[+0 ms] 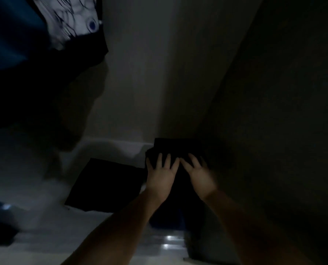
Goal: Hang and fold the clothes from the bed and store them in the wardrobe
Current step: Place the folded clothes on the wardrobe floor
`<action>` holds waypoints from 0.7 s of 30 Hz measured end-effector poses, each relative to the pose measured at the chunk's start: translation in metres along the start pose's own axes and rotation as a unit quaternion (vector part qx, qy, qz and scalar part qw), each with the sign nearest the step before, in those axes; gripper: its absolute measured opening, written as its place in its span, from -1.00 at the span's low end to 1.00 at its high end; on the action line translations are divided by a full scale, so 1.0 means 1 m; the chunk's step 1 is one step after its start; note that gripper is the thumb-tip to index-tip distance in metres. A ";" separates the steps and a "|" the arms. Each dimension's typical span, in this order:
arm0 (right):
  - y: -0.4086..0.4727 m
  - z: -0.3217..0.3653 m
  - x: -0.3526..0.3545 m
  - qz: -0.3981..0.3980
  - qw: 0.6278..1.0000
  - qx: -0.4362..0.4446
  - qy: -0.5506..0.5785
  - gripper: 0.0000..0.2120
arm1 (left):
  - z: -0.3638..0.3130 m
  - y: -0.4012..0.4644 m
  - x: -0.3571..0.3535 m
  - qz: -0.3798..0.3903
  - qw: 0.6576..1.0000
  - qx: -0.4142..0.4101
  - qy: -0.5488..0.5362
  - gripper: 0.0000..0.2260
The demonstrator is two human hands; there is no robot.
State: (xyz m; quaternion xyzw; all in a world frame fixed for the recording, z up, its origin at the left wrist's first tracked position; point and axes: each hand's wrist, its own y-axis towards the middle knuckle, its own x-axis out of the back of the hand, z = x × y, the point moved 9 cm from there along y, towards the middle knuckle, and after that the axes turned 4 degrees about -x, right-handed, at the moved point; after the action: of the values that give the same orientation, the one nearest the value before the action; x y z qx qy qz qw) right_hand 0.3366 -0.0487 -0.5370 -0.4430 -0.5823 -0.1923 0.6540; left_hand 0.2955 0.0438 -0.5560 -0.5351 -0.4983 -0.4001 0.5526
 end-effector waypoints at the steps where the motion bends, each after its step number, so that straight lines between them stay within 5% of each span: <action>1: 0.015 -0.007 -0.033 -0.016 1.000 -0.023 -0.011 -0.39 | -0.005 0.015 -0.035 -0.009 1.000 -0.007 -0.010 -0.35; 6: 0.028 -0.017 -0.203 0.050 0.996 -0.065 -0.027 -0.33 | -0.044 0.022 -0.198 -0.019 0.998 -0.032 -0.053 -0.41; 10: 0.012 -0.012 -0.260 -0.003 0.998 -0.056 0.008 -0.12 | -0.056 0.002 -0.297 0.044 0.993 -0.035 -0.100 -0.04; 12: 0.012 -0.017 -0.287 0.077 0.995 -0.056 0.003 -0.22 | -0.060 -0.002 -0.313 0.117 0.984 -0.058 -0.124 -0.01; 17: 0.014 -0.021 -0.257 0.208 0.976 -0.065 -0.020 -0.32 | -0.045 0.004 -0.258 0.260 0.955 -0.060 -0.129 -0.19; 21: -0.002 -0.013 -0.149 0.139 0.986 -0.079 0.037 -0.46 | -0.024 -0.003 -0.127 0.110 0.989 -0.057 -0.075 -0.43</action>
State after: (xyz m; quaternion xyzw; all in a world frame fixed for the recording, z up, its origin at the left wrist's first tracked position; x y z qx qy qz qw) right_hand 0.3054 -0.0998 -0.6742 -0.5622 -0.4735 -0.1615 0.6585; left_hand 0.2717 0.0078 -0.6783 -0.6456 -0.4529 -0.3232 0.5231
